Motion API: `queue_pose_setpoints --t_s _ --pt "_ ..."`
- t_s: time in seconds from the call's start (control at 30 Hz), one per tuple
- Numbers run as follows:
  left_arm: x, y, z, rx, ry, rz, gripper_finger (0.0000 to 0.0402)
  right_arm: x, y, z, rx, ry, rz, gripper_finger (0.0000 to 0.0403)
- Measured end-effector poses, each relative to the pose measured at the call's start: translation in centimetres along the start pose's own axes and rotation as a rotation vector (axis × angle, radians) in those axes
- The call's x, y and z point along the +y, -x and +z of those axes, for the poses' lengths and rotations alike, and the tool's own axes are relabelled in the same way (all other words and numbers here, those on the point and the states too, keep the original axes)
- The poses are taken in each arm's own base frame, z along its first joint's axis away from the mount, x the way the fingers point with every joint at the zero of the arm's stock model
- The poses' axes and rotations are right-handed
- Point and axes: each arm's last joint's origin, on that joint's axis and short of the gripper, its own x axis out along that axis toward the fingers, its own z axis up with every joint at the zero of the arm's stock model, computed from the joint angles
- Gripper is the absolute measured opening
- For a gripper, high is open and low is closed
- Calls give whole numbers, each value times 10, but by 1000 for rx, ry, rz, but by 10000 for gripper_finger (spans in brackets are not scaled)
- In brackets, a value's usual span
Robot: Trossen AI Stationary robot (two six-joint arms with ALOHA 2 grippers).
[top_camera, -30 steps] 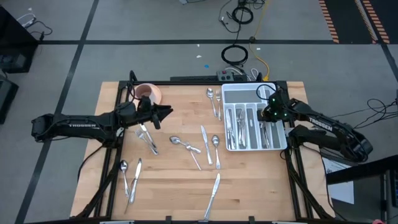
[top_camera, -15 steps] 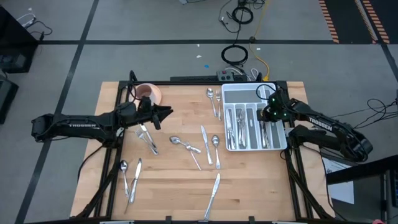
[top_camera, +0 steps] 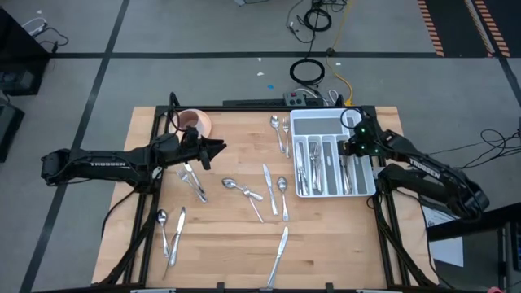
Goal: Sort silverware
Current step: Put the silver fork into the silverware rack
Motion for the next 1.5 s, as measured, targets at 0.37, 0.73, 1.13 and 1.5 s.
queue_pose_setpoints --t_s 0.37,0.73,1.13,1.5 --pt "0 0 0 -1 26 -6 134 22 38 25 -154 115 84 155" --pt "-4 0 5 -37 35 -62 134 131 144 124 -544 393 330 155" --pt "-5 0 4 -16 34 -89 134 217 43 235 -222 726 129 155" --pt "-5 0 4 -8 2 -98 134 229 -55 258 186 1225 19 155"
